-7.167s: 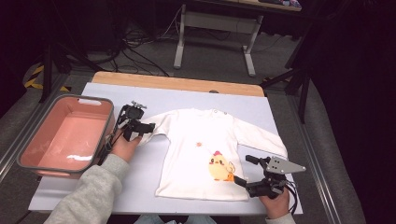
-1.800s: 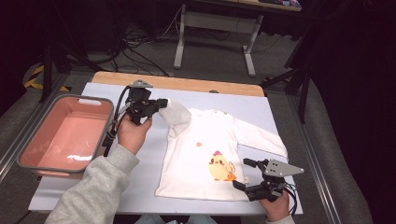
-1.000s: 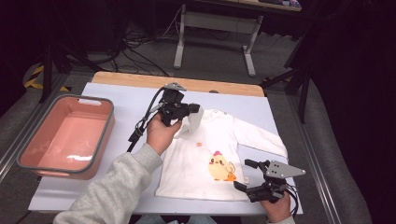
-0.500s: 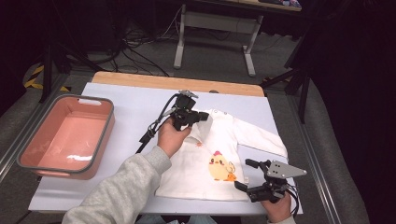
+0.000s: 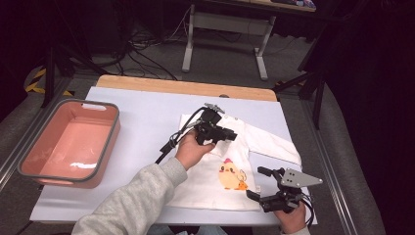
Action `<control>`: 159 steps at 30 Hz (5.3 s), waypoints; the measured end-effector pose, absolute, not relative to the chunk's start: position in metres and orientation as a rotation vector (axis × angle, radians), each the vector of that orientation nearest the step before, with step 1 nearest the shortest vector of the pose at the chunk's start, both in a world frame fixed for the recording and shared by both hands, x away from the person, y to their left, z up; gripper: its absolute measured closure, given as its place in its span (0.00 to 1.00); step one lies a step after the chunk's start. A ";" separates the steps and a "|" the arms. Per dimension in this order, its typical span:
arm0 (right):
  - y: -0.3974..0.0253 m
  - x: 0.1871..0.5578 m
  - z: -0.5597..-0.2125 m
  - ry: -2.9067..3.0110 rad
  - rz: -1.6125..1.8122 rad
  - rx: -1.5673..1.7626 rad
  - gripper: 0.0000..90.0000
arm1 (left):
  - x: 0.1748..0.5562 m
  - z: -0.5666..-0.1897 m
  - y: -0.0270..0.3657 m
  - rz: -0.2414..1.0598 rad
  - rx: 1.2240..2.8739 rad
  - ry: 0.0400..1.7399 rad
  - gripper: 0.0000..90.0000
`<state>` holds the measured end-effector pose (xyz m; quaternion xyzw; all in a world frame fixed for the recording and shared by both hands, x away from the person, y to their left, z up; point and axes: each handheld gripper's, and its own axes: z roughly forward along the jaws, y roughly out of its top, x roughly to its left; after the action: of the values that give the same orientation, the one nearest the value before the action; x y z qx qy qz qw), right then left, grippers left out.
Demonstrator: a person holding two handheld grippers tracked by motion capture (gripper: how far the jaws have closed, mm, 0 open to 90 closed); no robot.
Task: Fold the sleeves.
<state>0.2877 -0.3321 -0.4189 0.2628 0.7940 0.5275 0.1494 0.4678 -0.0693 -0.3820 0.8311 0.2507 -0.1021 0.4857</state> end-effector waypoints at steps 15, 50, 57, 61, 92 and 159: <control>-0.332 0.292 -0.420 2.278 1.524 0.798 0.03 | 0.476 -0.383 0.012 0.032 2.029 0.821 0.50; -0.339 0.319 -0.401 2.200 1.337 0.921 0.25 | 0.481 -0.447 0.056 0.007 2.220 1.093 0.94; -0.347 0.335 -0.395 2.180 1.269 0.978 0.34 | 0.478 -0.449 0.059 0.019 2.212 1.080 0.94; -0.353 0.346 -0.393 2.183 1.221 1.016 0.36 | 0.478 -0.448 0.060 0.036 2.220 1.073 0.94; -0.390 0.420 -0.415 2.207 0.902 1.279 0.38 | 0.435 -0.422 0.097 0.101 2.042 0.908 0.32; -0.374 0.438 -0.386 2.121 0.857 1.372 0.99 | 0.401 -0.403 0.119 0.187 1.903 0.729 0.17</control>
<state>0.4382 -0.3735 -0.3859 0.4999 0.7730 0.3122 0.2348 0.4012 0.1185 -0.4031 0.7940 0.3043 0.0780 0.5204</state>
